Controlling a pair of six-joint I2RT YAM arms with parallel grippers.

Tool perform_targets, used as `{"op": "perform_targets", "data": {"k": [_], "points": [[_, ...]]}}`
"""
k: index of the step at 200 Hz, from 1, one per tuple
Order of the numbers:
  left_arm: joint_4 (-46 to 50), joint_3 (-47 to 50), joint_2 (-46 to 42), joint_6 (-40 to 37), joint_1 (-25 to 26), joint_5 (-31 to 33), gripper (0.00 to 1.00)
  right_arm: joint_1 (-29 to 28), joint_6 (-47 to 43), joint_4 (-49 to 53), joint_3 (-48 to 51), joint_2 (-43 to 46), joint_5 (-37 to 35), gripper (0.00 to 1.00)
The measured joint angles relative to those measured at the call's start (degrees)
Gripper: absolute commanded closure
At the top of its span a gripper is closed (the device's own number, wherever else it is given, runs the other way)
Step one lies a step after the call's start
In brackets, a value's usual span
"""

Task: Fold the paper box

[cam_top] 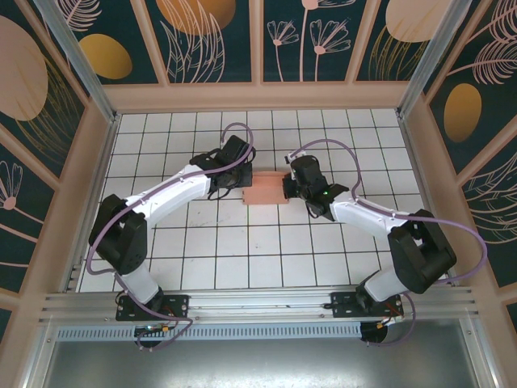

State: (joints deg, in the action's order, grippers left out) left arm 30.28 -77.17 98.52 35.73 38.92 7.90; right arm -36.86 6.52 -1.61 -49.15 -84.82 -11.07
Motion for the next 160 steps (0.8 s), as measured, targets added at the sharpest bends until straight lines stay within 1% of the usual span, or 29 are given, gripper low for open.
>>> {"op": "perform_targets", "data": {"k": [53,93,121,129,145,160], "points": [[-0.57,0.37,0.11,0.55,-0.26,-0.50,1.00,-0.04,0.00,-0.57,0.02,-0.15,-0.04,0.99],[-7.80,7.50,-2.27,0.52,-0.24,-1.27,1.00,-0.11,0.00,-5.84,2.95,-0.15,-0.24,1.00],[-11.34,10.08,-2.97,0.52,-0.24,-1.38,1.00,-0.44,0.00,-11.10,5.84,0.02,-0.96,0.99],[-11.82,10.23,-2.97,0.52,-0.24,-1.36,1.00,-0.50,0.00,-11.85,6.25,0.11,-1.09,0.97],[-12.20,10.32,-2.97,0.48,-0.24,-1.38,1.00,-0.66,0.00,-12.26,6.88,0.70,-1.31,0.89],[-12.37,10.32,-2.97,0.31,-0.24,-1.49,1.00,-1.01,0.15,-11.43,7.48,1.77,-1.18,0.74]]}}
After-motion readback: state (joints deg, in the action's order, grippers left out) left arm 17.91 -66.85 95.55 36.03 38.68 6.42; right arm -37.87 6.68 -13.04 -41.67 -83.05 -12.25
